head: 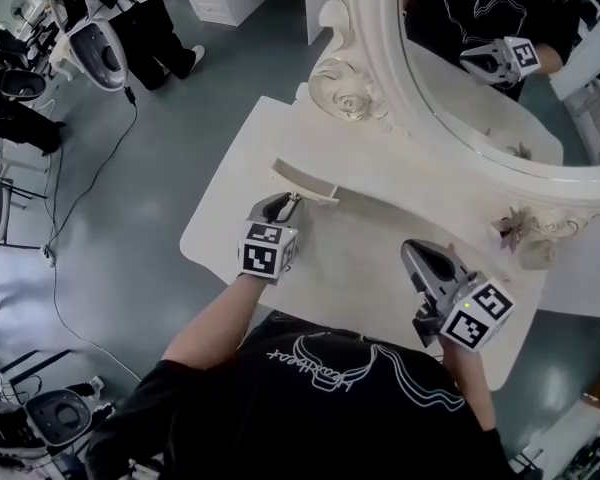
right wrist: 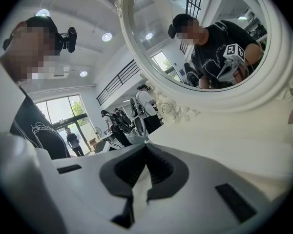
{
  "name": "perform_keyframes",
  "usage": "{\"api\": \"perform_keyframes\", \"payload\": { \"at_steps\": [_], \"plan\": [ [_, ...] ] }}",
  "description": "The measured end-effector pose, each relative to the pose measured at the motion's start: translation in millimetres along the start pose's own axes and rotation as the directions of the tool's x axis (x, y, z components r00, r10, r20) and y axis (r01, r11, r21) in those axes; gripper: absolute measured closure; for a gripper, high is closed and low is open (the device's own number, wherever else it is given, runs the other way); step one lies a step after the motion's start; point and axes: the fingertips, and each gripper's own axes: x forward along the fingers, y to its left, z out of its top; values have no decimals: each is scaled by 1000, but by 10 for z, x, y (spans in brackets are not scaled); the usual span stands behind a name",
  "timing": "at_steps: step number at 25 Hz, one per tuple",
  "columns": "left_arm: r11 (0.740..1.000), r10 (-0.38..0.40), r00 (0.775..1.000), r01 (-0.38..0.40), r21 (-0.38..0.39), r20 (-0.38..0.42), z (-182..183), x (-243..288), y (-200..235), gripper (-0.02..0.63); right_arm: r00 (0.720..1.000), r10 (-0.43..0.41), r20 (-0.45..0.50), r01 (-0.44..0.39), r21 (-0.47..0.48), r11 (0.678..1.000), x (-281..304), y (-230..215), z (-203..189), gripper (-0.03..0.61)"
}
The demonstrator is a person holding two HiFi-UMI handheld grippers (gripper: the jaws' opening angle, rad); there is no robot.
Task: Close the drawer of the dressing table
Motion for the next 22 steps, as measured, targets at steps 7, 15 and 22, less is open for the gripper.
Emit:
{"api": "perform_keyframes", "payload": {
  "at_steps": [7,15,22],
  "plan": [
    [1000,-4,1000,4,-6,3,70,95,0,518,1000,-14,-1,14,8,1000,-15,-39,-10,575],
    [1000,-12,1000,12,-5,1,143,200,5,518,999,-39,12,38,36,999,-43,-105,-5,575],
    [1000,-16,1000,16,-3,0,197,302,7,518,998,-53,17,52,44,998,-69,-138,-1,575]
  ]
}}
